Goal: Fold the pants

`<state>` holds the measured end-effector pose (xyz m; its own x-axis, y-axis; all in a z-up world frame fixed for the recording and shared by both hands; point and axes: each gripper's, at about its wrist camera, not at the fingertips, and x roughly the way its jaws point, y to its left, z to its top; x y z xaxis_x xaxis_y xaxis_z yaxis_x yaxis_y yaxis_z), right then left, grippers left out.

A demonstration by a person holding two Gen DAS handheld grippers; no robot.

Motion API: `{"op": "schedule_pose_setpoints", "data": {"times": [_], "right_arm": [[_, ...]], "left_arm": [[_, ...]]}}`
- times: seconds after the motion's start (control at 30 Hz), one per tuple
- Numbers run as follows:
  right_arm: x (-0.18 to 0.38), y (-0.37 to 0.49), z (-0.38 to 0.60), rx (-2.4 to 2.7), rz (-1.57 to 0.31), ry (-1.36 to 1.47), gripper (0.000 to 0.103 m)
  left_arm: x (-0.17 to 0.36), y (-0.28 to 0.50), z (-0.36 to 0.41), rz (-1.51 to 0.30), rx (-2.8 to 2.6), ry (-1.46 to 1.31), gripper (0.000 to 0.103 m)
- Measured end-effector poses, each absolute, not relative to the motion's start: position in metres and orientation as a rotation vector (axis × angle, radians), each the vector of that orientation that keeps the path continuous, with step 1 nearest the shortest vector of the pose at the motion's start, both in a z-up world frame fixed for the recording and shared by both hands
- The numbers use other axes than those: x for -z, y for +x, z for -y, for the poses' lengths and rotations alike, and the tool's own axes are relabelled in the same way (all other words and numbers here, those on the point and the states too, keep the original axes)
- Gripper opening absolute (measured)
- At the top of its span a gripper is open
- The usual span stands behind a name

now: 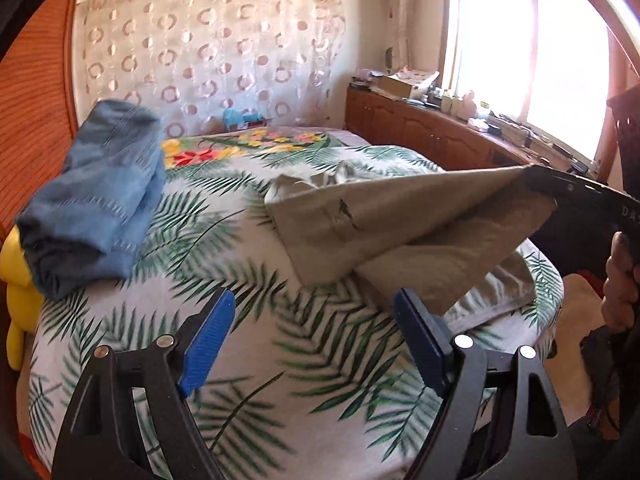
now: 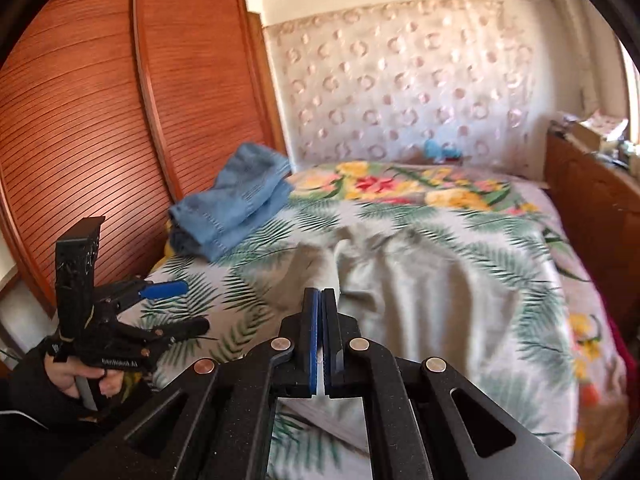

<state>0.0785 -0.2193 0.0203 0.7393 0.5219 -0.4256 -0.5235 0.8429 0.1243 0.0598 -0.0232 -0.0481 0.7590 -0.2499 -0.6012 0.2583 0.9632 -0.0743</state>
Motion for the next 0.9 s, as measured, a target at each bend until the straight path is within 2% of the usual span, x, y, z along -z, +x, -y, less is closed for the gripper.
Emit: {"op": "schedule_pose_setpoints", "data": {"times": [0.33,0.63,0.9], "right_arm": [[0.003,0.043,0.263,-0.459,-0.504,0.056,0.001],[-0.008,0.012,0.277,-0.439,-0.533,0.081,0.001],[0.026,0.014,0.276,-0.367,-0.657,0.038,0.001]], "left_arm": [[0.047,0.076,0.072,-0.674,0.361,0.081,0.082],[0.050,0.080,0.093,-0.686,0.379,0.111,0.082],[0.067,0.086,0.105,-0.731,0.382,0.141,0.082]]}}
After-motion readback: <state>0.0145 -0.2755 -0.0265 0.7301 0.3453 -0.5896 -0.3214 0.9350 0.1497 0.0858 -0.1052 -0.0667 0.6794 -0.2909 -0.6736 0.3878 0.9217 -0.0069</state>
